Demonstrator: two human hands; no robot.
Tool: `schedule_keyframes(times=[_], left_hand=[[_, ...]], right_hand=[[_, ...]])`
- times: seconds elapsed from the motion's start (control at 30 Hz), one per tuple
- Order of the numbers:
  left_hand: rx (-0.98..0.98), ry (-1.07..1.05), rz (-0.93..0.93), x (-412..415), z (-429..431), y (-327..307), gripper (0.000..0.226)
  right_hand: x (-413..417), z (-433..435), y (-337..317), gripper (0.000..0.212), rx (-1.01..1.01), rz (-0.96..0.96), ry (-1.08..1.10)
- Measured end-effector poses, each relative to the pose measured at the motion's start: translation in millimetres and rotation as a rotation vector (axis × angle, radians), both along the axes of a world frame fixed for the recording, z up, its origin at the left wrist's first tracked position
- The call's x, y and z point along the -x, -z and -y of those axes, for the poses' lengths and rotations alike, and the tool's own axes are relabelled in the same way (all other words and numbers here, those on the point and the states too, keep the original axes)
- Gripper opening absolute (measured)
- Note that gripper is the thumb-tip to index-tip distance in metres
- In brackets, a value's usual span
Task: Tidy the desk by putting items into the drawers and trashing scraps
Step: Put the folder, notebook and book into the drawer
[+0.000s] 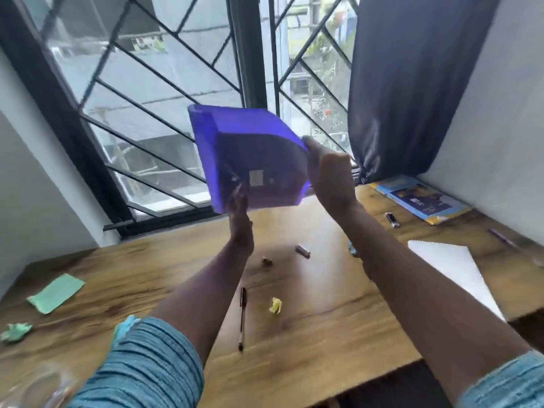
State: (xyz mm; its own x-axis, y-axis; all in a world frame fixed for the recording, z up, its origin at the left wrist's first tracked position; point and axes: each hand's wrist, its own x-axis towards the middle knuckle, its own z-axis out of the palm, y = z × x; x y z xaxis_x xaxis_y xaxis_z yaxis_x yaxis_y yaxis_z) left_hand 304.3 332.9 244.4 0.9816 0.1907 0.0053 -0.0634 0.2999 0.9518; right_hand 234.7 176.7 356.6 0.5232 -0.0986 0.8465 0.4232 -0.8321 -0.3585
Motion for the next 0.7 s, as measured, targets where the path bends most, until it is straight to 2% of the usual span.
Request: schedule_keyframes(times=[0.07, 0.1, 0.2, 0.27, 0.37, 0.43, 0.47, 0.6, 0.7], left_hand=[[-0.006, -0.102, 0.022, 20, -23, -13, 0.046], [-0.005, -0.164, 0.028, 31, -37, -18, 0.053], [-0.019, -0.293, -0.003, 77, -77, -32, 0.085], [0.045, -0.302, -0.063, 112, -105, -28, 0.092], [0.08, -0.229, -0.121, 151, -147, -13, 0.076], [0.037, -0.219, -0.114, 180, -164, -10, 0.042], [0.021, -0.222, -0.129, 195, -168, -10, 0.032], [-0.167, -0.262, -0.153, 243, -181, -14, 0.05], [-0.241, -0.145, -0.186, 281, -179, -19, 0.045]], right_hand=[[29, -2, -26, 0.03, -0.147, -0.046, -0.09], [44, -3, -36, 0.032, -0.252, -0.148, -0.177], [83, -4, -46, 0.035, -0.718, -0.434, -0.585], [108, -5, -41, 0.032, -0.858, -0.491, -0.712], [134, -5, -22, 0.029, -1.003, -0.528, -0.811], [149, -5, -5, 0.029, -1.069, -0.576, -0.854], [156, -4, 4, 0.029, -1.097, -0.601, -0.868], [185, 9, 41, 0.028, -1.201, -0.671, -0.867], [214, 25, 70, 0.039, -1.249, -0.725, -0.826]])
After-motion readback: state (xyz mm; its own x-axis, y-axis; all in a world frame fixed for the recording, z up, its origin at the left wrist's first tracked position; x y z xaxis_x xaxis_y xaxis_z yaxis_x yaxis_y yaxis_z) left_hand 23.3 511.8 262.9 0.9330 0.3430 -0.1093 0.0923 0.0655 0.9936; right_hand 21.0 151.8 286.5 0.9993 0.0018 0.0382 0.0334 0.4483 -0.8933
